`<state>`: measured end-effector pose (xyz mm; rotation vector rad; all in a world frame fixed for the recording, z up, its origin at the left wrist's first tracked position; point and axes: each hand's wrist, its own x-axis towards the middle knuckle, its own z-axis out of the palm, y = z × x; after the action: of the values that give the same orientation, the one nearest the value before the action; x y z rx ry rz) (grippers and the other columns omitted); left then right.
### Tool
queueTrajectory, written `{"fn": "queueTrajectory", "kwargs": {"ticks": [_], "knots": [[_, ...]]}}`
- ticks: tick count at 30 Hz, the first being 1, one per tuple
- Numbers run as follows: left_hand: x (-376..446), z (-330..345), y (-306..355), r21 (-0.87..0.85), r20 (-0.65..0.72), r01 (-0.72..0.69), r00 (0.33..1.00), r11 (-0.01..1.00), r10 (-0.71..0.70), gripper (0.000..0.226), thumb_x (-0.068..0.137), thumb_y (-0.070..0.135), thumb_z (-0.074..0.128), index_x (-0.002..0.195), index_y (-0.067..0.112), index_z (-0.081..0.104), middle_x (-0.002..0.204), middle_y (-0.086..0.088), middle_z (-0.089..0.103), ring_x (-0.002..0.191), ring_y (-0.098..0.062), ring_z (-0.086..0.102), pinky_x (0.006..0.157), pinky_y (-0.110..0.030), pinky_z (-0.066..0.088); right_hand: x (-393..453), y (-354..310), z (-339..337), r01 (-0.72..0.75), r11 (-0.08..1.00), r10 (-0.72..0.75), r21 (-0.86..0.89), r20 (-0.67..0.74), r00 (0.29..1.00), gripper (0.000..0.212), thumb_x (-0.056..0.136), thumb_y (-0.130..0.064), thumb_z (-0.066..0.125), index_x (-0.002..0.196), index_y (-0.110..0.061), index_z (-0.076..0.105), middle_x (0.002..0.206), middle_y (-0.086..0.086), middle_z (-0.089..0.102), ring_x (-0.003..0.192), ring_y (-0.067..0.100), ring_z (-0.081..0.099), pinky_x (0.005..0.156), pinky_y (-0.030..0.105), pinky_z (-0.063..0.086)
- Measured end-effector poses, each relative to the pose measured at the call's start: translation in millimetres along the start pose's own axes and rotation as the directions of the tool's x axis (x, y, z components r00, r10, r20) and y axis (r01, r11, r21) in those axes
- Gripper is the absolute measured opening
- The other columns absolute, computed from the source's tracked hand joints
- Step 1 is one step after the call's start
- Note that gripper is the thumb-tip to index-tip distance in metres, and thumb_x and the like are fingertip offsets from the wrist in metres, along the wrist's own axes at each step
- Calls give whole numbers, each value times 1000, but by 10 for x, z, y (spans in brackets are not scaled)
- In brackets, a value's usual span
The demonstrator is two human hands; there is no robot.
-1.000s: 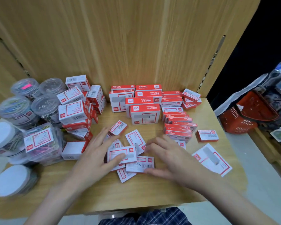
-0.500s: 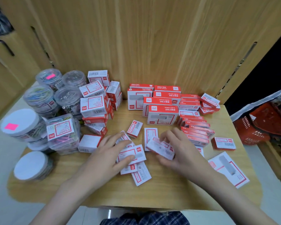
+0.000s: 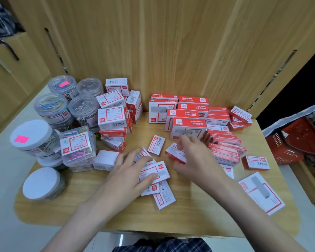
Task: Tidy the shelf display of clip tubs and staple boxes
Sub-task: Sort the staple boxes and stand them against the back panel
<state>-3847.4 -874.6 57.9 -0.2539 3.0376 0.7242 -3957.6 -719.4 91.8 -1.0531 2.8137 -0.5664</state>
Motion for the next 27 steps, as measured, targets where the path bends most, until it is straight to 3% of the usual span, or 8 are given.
{"fn": "queueTrajectory", "kwargs": {"ticks": [3, 7, 10, 15, 18, 21, 23, 27], "knots": [[18, -8, 20, -5, 18, 26, 999, 1000, -26, 83, 60, 75, 7, 128, 40, 38, 147, 14, 16, 129, -10, 10, 105, -26, 19, -131, 70, -386, 36, 999, -29, 41, -161, 987, 27, 70, -17, 68, 89, -16, 49, 90, 3, 51, 80, 23, 48, 61, 30, 25], [71, -27, 70, -1, 55, 8, 998, 1000, -8, 75, 65, 77, 14, 127, 41, 38, 146, 15, 15, 129, -10, 10, 104, -31, 24, -113, 361, -759, -146, 989, 130, -2, -429, 894, 29, 70, -21, 69, 88, -11, 48, 86, 1, 44, 81, 26, 47, 60, 31, 20], [146, -4, 121, -14, 80, -1, 997, 1000, 2, 53, 81, 68, 35, 127, 41, 38, 147, 17, 13, 128, -9, 11, 103, -31, 24, -56, 586, -573, -267, 962, 231, -59, -347, 909, 33, 74, -26, 67, 93, -6, 49, 93, 7, 42, 90, 31, 46, 63, 32, 23], [188, -20, 121, -76, 51, -43, 998, 996, 46, 88, 63, 75, 22, 141, 36, 14, 149, 17, 8, 132, -8, 12, 104, -26, 20, -111, 660, -405, -279, 940, 210, -197, -310, 927, 32, 78, -26, 67, 96, -4, 53, 102, 14, 49, 101, 36, 44, 80, 41, 35], [122, 20, 63, -148, -16, -68, 998, 987, 66, 84, 70, 70, 34, 142, 33, 13, 148, 14, 13, 135, -7, 15, 103, -18, 16, -143, 466, -509, -75, 995, 43, -58, -437, 898, 24, 79, -28, 67, 89, -8, 58, 95, 10, 53, 93, 28, 47, 78, 31, 34], [18, 91, 16, -215, -74, -102, 993, 971, 88, 75, 70, 70, 34, 136, 41, 13, 140, 21, 16, 132, 5, 16, 98, -1, 7, -198, 209, -379, 262, 961, -252, 91, -110, 961, 33, 76, -40, 60, 99, -16, 56, 107, 1, 53, 100, 12, 44, 86, 20, 34], [-53, 117, -14, -239, -111, -121, 989, 963, 97, 71, 73, 66, 39, 135, 39, 18, 140, 21, 20, 128, 11, 17, 96, 3, 7, -226, 142, -154, 393, 912, -406, 117, 131, 904, 40, 76, -38, 65, 108, -16, 55, 120, 1, 51, 112, 15, 42, 95, 22, 32], [-172, 76, -109, -260, -144, -142, 984, 955, 107, 69, 74, 62, 47, 135, 37, 24, 135, 22, 32, 124, 9, 29, 98, 0, 15, -180, 86, 100, 432, 883, -462, 186, 171, 870, 33, 77, -24, 67, 105, -14, 54, 115, 1, 53, 107, 16, 46, 91, 29, 38]]}}
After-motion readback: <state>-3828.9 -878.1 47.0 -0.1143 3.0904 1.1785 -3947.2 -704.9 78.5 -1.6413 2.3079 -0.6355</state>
